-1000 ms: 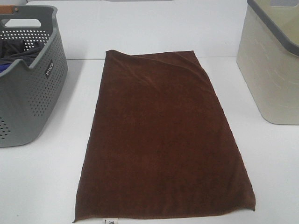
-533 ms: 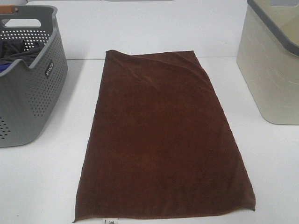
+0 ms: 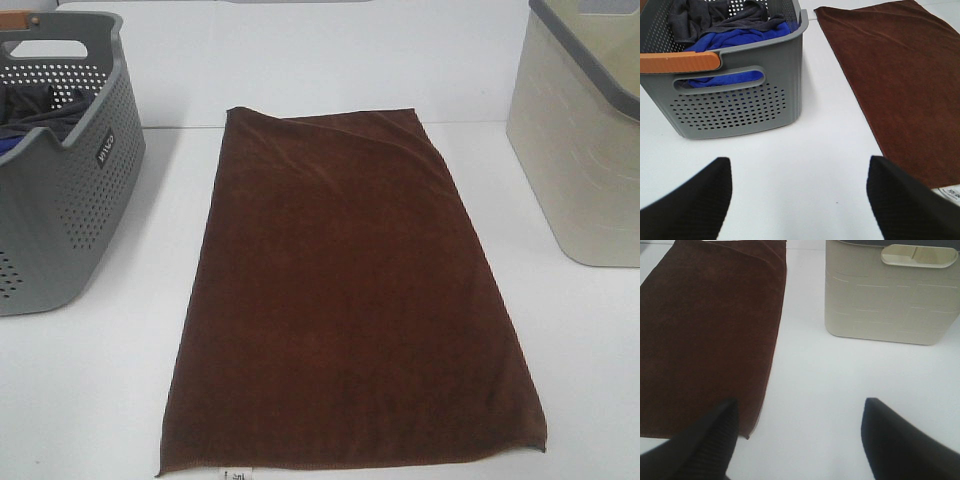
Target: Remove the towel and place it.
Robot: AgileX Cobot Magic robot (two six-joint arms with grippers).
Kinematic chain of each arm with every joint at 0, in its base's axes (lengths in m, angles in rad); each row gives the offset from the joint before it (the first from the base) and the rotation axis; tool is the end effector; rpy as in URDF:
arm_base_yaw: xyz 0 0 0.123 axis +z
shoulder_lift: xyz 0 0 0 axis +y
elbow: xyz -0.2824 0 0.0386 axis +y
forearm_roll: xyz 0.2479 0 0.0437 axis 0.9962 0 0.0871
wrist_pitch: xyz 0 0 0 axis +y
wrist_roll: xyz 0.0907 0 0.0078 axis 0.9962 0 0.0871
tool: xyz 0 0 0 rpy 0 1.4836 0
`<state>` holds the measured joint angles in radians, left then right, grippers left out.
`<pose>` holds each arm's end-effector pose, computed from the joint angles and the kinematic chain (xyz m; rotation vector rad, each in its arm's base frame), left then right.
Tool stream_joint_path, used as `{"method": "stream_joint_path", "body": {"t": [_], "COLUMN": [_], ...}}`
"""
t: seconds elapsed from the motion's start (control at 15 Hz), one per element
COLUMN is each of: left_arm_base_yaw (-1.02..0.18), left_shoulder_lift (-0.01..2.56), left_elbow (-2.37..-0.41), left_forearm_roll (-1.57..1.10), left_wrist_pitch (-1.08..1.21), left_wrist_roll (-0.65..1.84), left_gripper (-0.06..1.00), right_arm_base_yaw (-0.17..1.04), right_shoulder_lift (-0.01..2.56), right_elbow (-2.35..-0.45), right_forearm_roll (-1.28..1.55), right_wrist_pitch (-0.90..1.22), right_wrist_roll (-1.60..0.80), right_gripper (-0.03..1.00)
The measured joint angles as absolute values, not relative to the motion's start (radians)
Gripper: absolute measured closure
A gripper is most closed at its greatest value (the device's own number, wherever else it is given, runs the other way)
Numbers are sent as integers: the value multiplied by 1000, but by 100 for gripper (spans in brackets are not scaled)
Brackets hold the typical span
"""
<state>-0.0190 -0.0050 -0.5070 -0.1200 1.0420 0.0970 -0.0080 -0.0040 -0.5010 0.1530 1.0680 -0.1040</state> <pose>-0.0062 -0.0093 0.2811 0.1215 2.0055 -0.0931 -0.0063 0.0122 0.2776 -0.1060 2.0362 0.1130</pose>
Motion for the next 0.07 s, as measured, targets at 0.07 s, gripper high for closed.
{"method": "stream_joint_path", "body": {"t": [0.07], "left_arm_base_yaw": [-19], "left_shoulder_lift": [-5], "left_elbow": [-507], "left_forearm_roll": [-120], "left_wrist_pitch": [1042], "left_wrist_roll": [97], "left_gripper": [23], "right_arm_base_yaw": [-8], "right_shoulder_lift": [-4], "right_elbow": [-501], "right_forearm_roll": [153], "right_wrist_pitch": [1068], "right_wrist_roll": [-104], "right_gripper": [30]}}
